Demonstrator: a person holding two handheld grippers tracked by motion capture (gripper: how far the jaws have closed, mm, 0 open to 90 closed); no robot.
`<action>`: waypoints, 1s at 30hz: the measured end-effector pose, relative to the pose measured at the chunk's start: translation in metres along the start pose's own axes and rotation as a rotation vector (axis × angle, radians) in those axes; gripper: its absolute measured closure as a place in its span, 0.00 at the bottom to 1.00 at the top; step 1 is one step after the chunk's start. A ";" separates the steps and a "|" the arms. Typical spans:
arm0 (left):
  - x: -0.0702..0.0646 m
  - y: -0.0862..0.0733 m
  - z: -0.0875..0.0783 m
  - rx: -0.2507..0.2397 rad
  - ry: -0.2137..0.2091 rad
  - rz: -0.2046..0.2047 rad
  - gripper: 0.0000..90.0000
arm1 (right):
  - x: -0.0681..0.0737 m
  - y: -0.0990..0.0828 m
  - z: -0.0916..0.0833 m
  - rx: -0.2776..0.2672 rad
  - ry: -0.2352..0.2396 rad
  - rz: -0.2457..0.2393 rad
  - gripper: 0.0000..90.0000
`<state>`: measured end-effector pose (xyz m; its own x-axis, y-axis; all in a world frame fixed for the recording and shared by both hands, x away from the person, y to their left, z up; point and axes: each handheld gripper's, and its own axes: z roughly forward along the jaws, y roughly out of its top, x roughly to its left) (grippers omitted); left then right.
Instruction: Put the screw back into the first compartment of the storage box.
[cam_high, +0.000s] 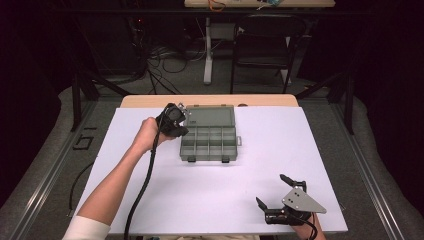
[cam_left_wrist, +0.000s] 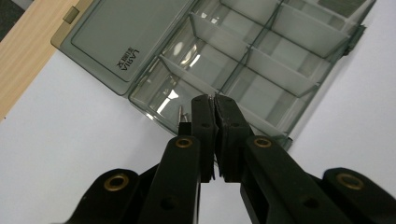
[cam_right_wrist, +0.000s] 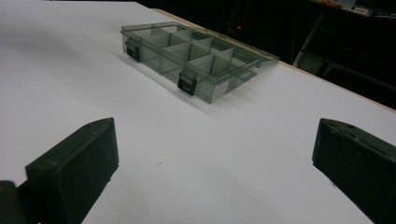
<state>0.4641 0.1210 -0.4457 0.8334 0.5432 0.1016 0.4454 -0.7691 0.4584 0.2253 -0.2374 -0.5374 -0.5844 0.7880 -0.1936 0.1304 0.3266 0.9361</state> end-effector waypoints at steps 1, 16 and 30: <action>0.001 0.000 0.002 0.005 -0.005 -0.005 0.97 | 0.000 0.000 0.000 0.001 0.000 0.003 0.00; 0.011 0.001 0.032 0.023 -0.013 -0.047 0.97 | 0.000 0.000 0.000 0.006 0.001 -0.003 0.00; 0.014 0.001 0.048 0.043 -0.014 -0.074 0.90 | 0.000 0.000 0.000 0.007 0.004 -0.003 0.00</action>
<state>0.4923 0.1120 -0.4862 0.8020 0.5946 0.0564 0.5193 -0.7408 0.4261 0.2253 -0.2375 -0.5376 -0.5877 0.7851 -0.1956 0.1338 0.3327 0.9335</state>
